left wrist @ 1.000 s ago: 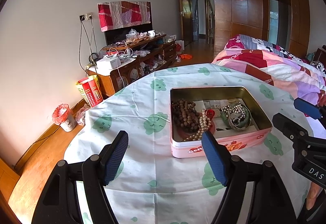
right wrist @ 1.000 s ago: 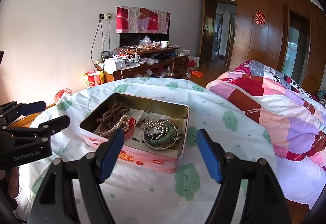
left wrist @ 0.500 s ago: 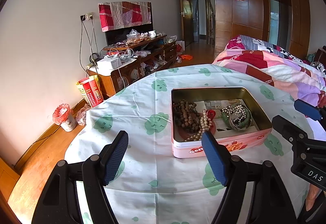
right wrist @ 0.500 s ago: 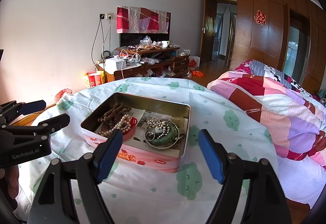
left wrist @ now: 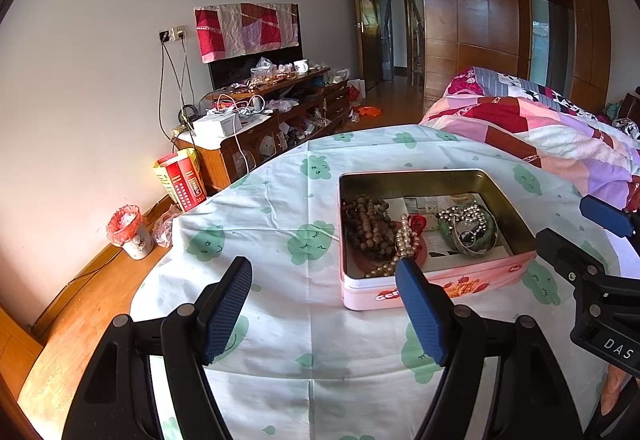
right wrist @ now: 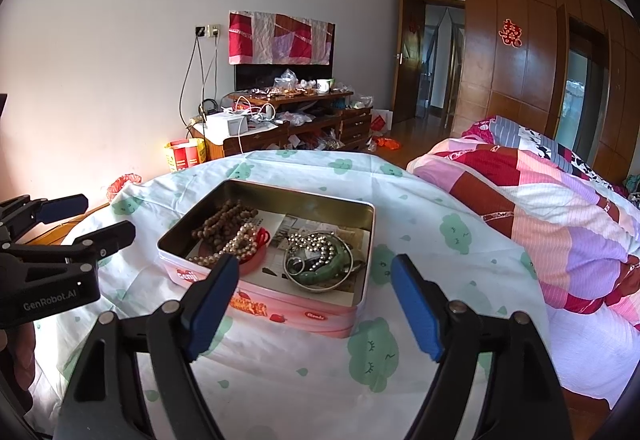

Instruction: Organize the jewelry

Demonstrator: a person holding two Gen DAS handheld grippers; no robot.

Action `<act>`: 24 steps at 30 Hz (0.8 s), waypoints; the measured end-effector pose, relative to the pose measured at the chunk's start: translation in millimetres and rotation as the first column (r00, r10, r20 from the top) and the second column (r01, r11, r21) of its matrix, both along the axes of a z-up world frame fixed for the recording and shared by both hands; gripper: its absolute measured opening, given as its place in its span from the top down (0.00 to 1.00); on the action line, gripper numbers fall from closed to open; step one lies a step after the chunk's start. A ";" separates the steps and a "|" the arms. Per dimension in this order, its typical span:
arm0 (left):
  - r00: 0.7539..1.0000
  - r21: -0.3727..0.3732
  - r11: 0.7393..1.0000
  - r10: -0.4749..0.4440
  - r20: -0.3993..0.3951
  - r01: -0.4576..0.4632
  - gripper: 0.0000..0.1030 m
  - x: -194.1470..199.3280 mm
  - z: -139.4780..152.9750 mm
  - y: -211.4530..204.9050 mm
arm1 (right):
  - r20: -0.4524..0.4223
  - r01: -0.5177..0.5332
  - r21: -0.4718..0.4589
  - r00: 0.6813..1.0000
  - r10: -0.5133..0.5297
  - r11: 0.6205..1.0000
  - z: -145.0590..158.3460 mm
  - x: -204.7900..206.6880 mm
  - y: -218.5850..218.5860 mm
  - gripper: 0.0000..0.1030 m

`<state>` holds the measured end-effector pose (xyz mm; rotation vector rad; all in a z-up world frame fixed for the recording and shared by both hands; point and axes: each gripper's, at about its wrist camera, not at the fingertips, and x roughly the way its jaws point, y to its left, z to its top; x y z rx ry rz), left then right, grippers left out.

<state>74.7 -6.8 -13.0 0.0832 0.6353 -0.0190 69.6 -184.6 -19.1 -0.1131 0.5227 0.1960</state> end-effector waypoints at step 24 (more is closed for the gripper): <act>1.000 0.032 0.999 0.012 0.013 -0.012 0.28 -1.9 -1.5 -2.2 | -0.002 0.003 -0.005 1.000 -0.003 1.000 -2.6 0.0 1.4 0.20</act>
